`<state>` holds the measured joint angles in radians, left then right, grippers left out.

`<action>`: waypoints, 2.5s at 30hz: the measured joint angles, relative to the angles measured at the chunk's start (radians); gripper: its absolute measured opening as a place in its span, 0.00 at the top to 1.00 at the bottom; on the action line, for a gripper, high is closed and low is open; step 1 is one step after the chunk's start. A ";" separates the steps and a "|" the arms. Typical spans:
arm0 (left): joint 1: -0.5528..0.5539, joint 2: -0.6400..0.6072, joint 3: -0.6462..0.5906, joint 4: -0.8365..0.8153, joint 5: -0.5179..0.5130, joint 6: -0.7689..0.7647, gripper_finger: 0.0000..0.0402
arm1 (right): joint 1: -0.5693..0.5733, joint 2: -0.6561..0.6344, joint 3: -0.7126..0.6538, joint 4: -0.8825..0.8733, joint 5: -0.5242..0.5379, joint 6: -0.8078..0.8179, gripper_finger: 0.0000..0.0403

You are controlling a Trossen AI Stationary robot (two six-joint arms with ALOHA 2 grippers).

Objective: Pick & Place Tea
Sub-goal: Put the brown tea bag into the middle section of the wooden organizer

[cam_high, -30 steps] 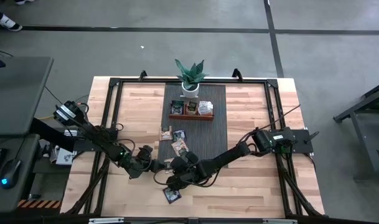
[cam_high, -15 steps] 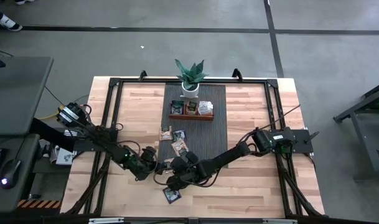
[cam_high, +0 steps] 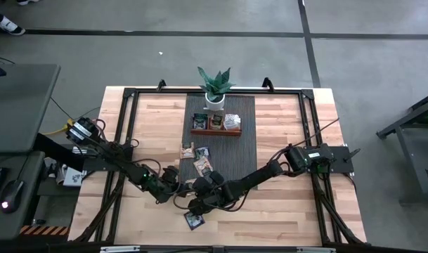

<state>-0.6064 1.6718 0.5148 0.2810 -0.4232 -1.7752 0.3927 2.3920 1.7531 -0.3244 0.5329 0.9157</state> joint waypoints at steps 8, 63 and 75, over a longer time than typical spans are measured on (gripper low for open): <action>0.018 0.002 0.008 0.004 -0.002 0.005 0.65 | 0.000 0.001 0.000 0.002 0.000 -0.004 1.00; 0.136 -0.063 0.291 -0.359 0.132 0.890 1.00 | 0.135 -0.261 -0.005 -0.927 0.105 0.413 1.00; 0.351 -0.065 0.645 -0.874 0.232 1.558 1.00 | 0.238 -0.260 -0.211 -0.638 0.100 0.600 1.00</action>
<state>-0.2552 1.6070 1.1596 -0.5935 -0.1916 -0.2173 0.6306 2.1316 1.5421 -0.9621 0.6332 1.5153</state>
